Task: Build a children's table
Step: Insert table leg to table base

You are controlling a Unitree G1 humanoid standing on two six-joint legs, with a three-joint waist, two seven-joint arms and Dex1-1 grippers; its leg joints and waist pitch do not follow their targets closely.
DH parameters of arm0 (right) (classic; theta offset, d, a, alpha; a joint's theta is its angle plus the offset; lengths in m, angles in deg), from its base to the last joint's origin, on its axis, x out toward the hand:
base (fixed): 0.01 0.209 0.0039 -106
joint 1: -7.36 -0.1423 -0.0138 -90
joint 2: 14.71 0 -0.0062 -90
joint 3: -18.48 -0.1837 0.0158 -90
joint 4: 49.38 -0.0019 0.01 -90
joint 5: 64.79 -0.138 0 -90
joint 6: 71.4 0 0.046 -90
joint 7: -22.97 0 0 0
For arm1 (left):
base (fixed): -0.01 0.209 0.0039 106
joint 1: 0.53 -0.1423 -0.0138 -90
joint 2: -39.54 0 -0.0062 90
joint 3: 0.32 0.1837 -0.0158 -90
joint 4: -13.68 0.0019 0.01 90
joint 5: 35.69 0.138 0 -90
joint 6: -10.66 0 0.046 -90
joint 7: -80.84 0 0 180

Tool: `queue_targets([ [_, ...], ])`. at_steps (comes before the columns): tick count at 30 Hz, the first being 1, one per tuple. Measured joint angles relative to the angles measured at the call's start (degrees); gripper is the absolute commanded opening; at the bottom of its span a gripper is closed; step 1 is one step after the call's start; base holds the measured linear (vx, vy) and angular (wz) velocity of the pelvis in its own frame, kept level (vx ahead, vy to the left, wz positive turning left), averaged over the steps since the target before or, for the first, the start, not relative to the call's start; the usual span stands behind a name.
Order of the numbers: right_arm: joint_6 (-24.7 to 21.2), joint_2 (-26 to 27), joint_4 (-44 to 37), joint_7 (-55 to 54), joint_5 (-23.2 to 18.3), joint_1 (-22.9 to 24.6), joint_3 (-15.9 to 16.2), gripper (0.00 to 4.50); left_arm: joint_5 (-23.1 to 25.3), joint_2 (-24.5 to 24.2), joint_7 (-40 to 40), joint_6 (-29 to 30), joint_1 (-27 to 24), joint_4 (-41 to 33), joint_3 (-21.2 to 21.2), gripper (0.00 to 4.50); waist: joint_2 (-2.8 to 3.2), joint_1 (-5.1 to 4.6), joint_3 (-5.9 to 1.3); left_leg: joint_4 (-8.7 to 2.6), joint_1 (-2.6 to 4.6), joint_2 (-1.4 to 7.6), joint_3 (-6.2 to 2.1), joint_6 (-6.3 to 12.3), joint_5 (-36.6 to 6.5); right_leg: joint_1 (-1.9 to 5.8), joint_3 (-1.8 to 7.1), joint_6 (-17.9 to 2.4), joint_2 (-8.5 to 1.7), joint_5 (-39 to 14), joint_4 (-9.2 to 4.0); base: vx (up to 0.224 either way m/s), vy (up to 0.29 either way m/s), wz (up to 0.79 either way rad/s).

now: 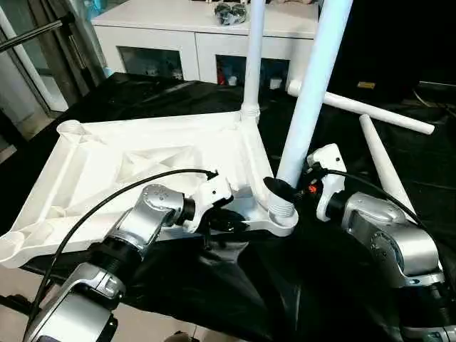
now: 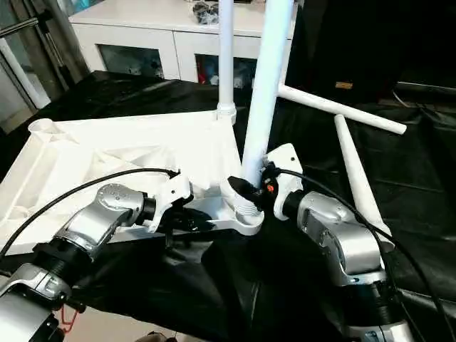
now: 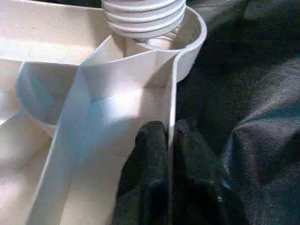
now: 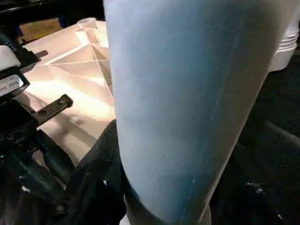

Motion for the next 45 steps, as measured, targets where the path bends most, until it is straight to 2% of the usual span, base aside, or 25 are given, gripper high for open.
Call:
queue_targets([
  [2, -0.3, -0.3, 0.0, 0.4, -0.1, -0.2, 0.0, 1.89, 0.2, -0.2, 0.1, -0.3, 0.0, 0.0, 0.1, 0.03, 0.00, -0.06, 0.00, 0.00, 0.01, 0.00, 0.00, 0.00, 0.0, 0.00, -0.01, 0.0, 0.00, 0.0, -0.01, 0.000, 0.000, 0.00],
  [11, -2.9, -1.8, -0.2, 2.0, -0.6, -0.8, 0.7, 1.89, 1.1, 1.0, -1.9, -1.4, 1.3, 2.7, -0.5, 0.00, -0.07, -0.26, 0.04, 0.00, 0.02, 0.00, 0.02, 0.00, 0.0, 0.00, 0.01, 0.0, 0.00, 0.0, 0.00, 0.000, 0.000, 0.00],
  [18, -2.9, -2.2, 0.7, 2.9, 0.1, -2.3, 1.2, 1.89, 1.2, 1.4, -4.0, -1.1, 2.0, 4.4, -2.1, 0.00, -0.11, -1.26, 0.06, -0.01, 0.02, 0.00, 0.00, 0.00, 0.0, -0.01, 0.00, 0.0, 0.00, 0.0, 0.01, 0.000, 0.000, 0.00],
  [25, 1.0, -0.2, 6.8, 2.2, 1.6, -4.8, 1.9, 1.89, 1.2, 1.3, -2.7, -1.1, 2.0, 4.2, -2.2, 0.00, -0.10, -1.32, 0.06, -0.03, 0.00, 0.00, 0.02, 0.00, 0.0, -0.03, -0.02, 0.0, 0.00, 0.0, 0.00, 0.000, 0.000, 0.00],
  [35, 5.3, 1.2, 10.9, 2.4, 3.3, -5.8, 2.4, 1.89, 1.5, 1.2, -2.9, -1.1, 1.9, 4.2, -2.4, 0.00, -0.30, -1.55, 0.12, -0.02, 0.03, 0.01, 0.06, 0.00, 0.0, -0.02, -0.01, 0.0, 0.00, 0.0, 0.01, 0.000, 0.000, 0.00],
  [41, 6.7, 1.7, 11.3, 3.0, 3.1, -5.2, 1.7, 1.89, 1.6, 1.2, -2.8, -1.1, 1.8, 4.2, -2.6, 0.00, -0.33, -1.58, 0.13, -0.03, 0.02, 0.01, 0.06, 0.00, 0.0, -0.02, -0.01, 0.0, 0.00, 0.0, 0.01, 0.000, 0.000, 0.00],
  [45, 10.0, 2.6, 11.0, 3.0, 2.0, -2.5, -0.2, 1.89, 1.8, 1.3, -2.9, -1.1, 1.8, 4.1, -2.6, 0.00, -0.29, -1.46, 0.09, -0.05, 0.02, 0.01, 0.05, 0.01, 0.0, -0.02, -0.02, 0.0, 0.00, 0.0, 0.00, 0.000, 0.000, 0.00],
])
